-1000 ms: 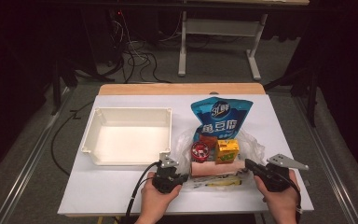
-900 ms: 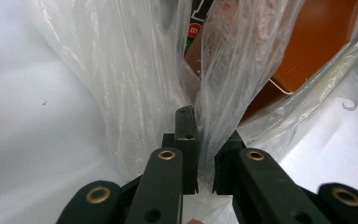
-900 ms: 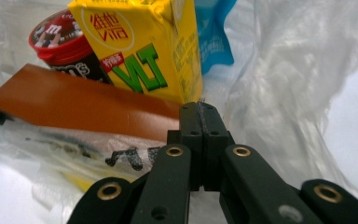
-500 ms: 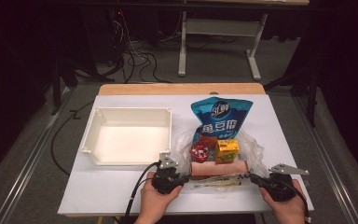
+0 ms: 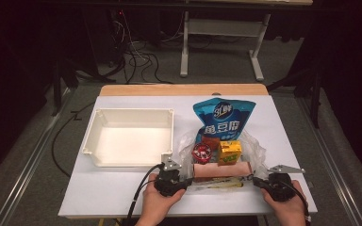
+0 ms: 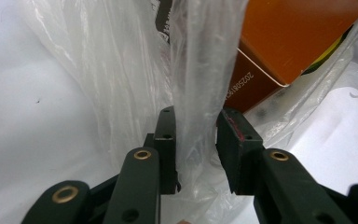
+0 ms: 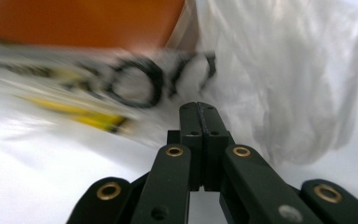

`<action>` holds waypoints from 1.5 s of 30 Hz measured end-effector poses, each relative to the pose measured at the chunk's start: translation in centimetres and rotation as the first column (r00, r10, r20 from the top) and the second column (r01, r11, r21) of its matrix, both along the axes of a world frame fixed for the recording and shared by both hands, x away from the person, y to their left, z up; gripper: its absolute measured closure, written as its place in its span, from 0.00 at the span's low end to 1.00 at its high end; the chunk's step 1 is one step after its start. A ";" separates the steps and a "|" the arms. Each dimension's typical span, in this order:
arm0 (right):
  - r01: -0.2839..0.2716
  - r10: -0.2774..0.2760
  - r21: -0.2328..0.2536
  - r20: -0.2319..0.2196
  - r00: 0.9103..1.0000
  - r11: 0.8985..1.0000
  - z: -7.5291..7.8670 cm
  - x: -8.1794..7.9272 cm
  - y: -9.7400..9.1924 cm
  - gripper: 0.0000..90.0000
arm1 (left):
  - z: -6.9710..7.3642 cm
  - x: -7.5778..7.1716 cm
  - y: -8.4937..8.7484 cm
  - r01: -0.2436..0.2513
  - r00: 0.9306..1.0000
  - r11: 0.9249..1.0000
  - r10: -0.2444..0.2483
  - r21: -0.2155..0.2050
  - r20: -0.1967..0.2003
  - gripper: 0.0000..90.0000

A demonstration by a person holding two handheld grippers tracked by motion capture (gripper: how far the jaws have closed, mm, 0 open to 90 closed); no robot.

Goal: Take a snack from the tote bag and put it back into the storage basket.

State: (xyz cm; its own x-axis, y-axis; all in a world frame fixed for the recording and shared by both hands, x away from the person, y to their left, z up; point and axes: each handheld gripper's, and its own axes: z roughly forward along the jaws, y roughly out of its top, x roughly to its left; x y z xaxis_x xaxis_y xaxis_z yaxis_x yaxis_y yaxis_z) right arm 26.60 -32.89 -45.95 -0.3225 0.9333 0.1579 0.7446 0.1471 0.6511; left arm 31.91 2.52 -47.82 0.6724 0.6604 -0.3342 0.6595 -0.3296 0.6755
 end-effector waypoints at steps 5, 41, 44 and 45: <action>-0.059 0.044 0.107 0.140 0.989 0.992 2.1 -1.3 -0.5 0.92 | 0.1 0.0 0.1 0.001 1.000 1.000 -0.001 -0.002 -0.003 0.76; -0.075 0.040 0.147 0.229 0.973 0.986 4.4 -1.7 -0.7 0.89 | 1.6 -0.1 1.5 -0.040 0.999 0.998 0.041 -0.040 0.013 0.62; -0.090 0.046 0.153 0.269 0.962 0.984 5.1 -1.0 -0.3 0.84 | 2.8 -0.2 2.6 -0.062 0.996 0.995 0.067 -0.079 0.062 0.63; -0.091 0.047 0.147 0.281 0.958 0.985 5.4 -0.7 -0.1 0.81 | 3.0 -0.3 2.8 -0.062 0.995 0.995 0.068 -0.078 0.074 0.63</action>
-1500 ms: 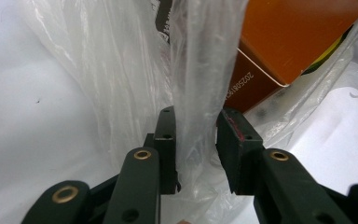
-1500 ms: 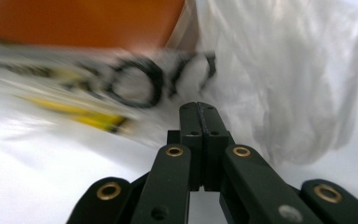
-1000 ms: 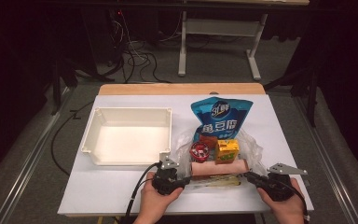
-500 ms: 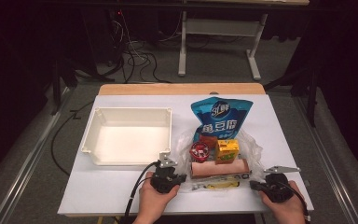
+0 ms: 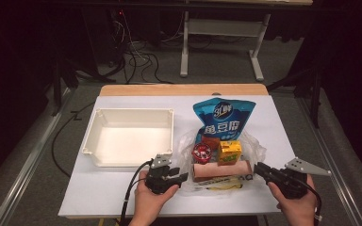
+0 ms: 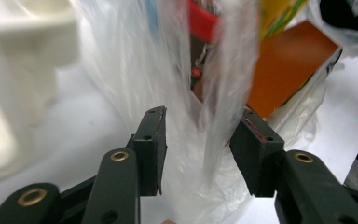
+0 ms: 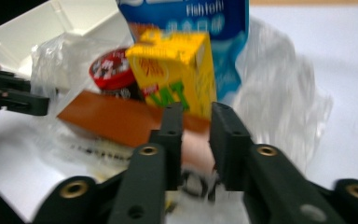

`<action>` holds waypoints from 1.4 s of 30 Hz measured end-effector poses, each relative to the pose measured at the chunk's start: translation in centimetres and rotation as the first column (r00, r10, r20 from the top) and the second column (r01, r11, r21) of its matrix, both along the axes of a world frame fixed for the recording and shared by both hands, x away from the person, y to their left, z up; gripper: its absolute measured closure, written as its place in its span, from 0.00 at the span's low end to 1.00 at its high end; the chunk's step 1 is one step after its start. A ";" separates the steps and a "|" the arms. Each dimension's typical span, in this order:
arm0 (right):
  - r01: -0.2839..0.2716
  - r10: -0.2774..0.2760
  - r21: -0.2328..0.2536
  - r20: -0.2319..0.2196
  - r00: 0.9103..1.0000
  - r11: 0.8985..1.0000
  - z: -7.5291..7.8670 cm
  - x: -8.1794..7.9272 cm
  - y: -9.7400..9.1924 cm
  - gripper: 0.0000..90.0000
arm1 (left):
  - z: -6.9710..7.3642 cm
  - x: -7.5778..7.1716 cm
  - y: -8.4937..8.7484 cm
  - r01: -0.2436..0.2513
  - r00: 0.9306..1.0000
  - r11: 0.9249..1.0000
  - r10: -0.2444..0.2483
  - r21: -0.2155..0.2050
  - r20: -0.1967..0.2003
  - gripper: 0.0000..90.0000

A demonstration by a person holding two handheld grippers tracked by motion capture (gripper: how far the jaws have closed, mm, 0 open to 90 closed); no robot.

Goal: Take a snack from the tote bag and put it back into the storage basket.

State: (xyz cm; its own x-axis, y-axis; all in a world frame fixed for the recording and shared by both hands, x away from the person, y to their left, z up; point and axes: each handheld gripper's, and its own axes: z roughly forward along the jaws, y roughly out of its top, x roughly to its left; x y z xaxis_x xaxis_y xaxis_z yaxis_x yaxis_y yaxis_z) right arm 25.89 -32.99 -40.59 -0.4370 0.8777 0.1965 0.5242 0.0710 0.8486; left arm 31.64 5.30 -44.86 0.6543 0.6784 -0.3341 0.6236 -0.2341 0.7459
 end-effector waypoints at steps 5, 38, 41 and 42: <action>0.013 -0.012 -0.012 0.068 0.998 1.000 0.7 1.7 0.6 0.70 | 0.9 -0.2 1.0 -0.010 0.998 1.000 0.012 -0.027 0.061 0.58; 0.001 -0.001 -0.004 0.137 0.991 1.000 1.9 13.0 3.8 0.48 | 3.0 0.9 4.6 -0.082 0.975 0.993 0.098 -0.084 0.199 0.48; -0.026 0.027 -0.009 0.149 0.989 1.000 2.4 12.7 4.9 0.55 | 3.1 1.0 4.7 -0.088 0.975 0.992 0.105 -0.090 0.199 0.48; -0.030 0.031 -0.011 0.150 0.988 0.999 2.5 12.6 5.2 0.58 | 3.2 1.0 4.7 -0.090 0.974 0.992 0.107 -0.093 0.199 0.48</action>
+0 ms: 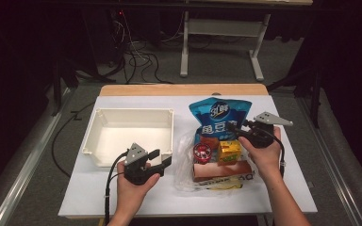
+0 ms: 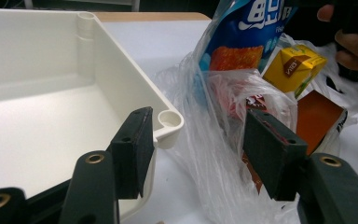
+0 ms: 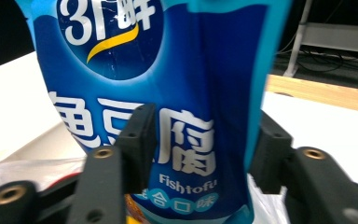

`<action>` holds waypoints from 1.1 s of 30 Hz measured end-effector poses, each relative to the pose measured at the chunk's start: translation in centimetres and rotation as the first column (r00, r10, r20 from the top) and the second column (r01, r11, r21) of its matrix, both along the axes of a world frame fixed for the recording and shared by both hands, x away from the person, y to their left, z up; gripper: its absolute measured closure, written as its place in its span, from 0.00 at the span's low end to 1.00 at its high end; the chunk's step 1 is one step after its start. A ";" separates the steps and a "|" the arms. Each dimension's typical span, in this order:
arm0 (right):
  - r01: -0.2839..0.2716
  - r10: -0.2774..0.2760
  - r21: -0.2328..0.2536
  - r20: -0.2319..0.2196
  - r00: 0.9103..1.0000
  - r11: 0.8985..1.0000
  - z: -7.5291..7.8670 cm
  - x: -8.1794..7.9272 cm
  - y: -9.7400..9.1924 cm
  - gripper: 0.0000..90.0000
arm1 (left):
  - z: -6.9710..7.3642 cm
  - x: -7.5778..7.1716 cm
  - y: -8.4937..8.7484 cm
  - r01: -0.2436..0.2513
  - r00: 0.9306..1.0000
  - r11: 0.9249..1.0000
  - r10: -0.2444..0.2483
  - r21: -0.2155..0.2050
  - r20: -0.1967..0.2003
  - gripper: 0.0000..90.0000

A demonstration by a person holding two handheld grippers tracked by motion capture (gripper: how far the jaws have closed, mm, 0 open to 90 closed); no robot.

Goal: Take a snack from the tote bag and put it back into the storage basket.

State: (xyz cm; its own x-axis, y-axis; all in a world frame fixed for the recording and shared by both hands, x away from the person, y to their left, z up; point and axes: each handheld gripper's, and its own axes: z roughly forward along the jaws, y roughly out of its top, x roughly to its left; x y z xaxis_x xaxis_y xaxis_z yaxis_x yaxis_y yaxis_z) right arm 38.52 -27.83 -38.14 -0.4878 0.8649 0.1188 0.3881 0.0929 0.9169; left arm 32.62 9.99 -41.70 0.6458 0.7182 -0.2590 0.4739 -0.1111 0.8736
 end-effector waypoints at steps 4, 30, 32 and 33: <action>0.008 -0.008 -0.022 -0.010 1.000 1.000 -0.3 0.2 0.7 0.60 | -0.1 0.0 -0.1 0.002 1.000 1.000 -0.002 0.000 -0.004 0.49; 0.051 -0.052 0.017 0.050 0.997 0.999 2.4 -1.1 1.1 1.00 | -0.2 0.1 -0.5 0.008 1.000 1.000 -0.008 0.008 -0.008 0.49; 0.046 -0.047 0.024 0.064 0.997 0.999 3.0 -1.3 1.1 1.00 | -0.2 0.2 -0.6 0.009 1.000 1.000 -0.009 0.009 -0.007 0.50; 0.041 -0.043 0.027 0.069 0.997 0.999 3.2 -1.4 1.1 1.00 | -0.2 0.2 -0.7 0.010 1.000 1.000 -0.010 0.008 -0.006 0.50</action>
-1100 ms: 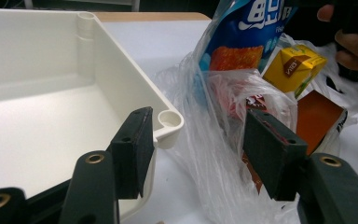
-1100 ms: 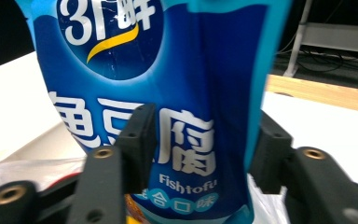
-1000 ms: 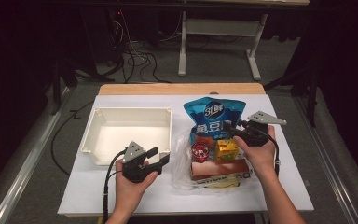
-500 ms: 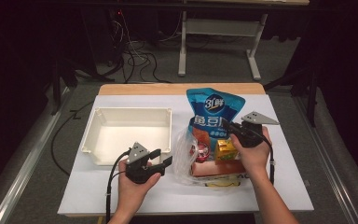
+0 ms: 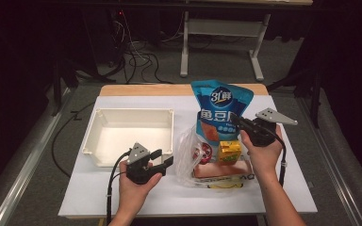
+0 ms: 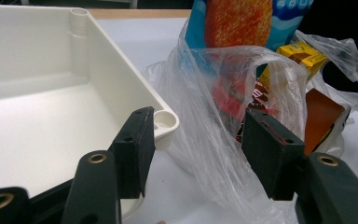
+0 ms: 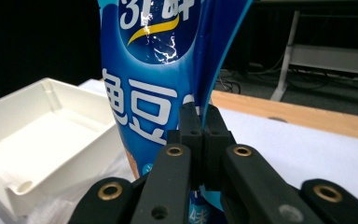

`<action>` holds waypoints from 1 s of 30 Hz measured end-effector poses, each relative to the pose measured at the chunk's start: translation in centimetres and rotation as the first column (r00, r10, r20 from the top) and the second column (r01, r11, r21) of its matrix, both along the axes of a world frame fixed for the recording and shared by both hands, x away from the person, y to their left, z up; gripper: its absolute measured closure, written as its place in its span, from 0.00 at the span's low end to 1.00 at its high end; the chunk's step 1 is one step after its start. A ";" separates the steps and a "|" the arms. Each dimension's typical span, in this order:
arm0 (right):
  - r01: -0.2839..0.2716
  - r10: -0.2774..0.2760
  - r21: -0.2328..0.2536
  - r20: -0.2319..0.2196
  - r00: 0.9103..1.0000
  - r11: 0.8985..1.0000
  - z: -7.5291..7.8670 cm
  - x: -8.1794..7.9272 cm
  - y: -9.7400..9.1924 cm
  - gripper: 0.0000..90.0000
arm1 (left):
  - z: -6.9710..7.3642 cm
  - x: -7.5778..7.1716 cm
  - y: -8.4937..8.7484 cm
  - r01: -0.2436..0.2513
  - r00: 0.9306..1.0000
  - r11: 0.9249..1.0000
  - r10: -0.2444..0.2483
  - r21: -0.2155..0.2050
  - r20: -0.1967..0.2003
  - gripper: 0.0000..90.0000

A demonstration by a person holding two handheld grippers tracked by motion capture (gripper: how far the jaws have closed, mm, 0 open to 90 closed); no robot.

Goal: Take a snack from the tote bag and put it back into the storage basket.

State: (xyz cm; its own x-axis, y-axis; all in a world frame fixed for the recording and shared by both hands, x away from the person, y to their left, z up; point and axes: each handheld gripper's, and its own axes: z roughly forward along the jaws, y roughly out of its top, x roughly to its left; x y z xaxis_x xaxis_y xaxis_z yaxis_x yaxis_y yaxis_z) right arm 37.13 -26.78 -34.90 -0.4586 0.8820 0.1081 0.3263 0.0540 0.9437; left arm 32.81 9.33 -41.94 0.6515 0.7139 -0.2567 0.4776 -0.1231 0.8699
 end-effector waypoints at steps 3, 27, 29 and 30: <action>-0.006 0.006 0.015 0.017 1.000 1.000 0.8 -0.3 0.0 1.00 | 0.1 0.2 -0.1 0.001 1.000 1.000 -0.001 -0.002 0.007 0.50; -0.075 0.072 0.052 0.063 0.995 0.996 3.7 -0.8 2.4 1.00 | 5.0 3.1 -0.8 -0.005 0.991 0.996 0.016 -0.085 0.132 0.51; -0.081 0.077 0.056 0.067 0.995 0.995 3.9 -0.8 2.6 1.00 | 5.3 3.8 -1.0 -0.009 0.987 0.995 0.025 -0.101 0.162 0.50; -0.084 0.080 0.051 0.070 0.994 0.995 4.0 -0.8 2.7 1.00 | 5.5 4.1 -1.0 -0.013 0.985 0.994 0.031 -0.105 0.170 0.50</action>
